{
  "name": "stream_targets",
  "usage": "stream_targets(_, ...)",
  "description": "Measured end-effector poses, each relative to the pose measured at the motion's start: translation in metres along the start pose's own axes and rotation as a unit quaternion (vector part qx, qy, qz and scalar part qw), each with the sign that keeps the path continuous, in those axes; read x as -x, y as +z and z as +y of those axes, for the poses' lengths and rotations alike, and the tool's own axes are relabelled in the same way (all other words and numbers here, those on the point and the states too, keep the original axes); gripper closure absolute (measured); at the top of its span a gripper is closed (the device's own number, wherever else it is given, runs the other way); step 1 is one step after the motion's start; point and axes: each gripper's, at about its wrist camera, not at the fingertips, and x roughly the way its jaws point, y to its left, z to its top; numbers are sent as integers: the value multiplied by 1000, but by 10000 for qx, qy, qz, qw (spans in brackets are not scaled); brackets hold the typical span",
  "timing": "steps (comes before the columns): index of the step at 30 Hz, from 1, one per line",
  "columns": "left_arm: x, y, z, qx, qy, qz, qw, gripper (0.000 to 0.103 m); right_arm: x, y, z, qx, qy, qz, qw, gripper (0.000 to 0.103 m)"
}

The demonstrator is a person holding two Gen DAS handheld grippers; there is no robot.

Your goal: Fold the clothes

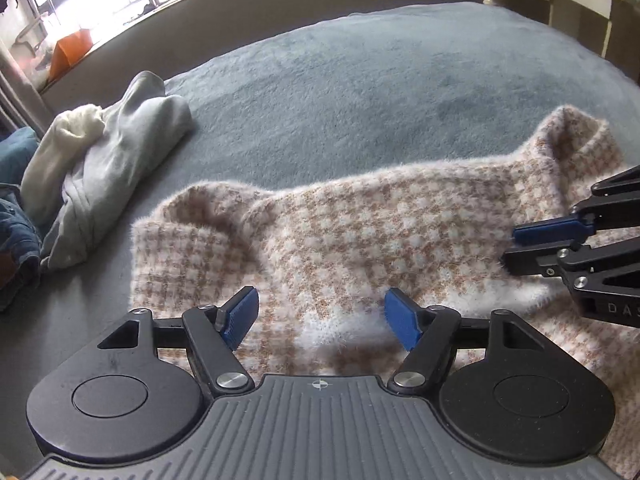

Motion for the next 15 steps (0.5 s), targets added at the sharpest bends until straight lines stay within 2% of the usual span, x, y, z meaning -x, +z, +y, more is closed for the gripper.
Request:
stream_targets(3, 18, 13, 8, -211, 200, 100, 9995, 33, 24, 11, 4, -183, 143, -251, 9994, 86)
stream_targets(7, 51, 38, 43, -260, 796, 385, 9957, 33, 47, 14, 7, -264, 184, -485, 9983, 86)
stream_targets(11, 116, 66, 96, 424, 1501, 371, 9871, 33, 52, 18, 8, -430, 407, -599, 9964, 86)
stream_targets(15, 203, 78, 132, 1282, 2145, 179, 9681, 33, 35, 43, 32, -278, 947, -848, 9915, 86)
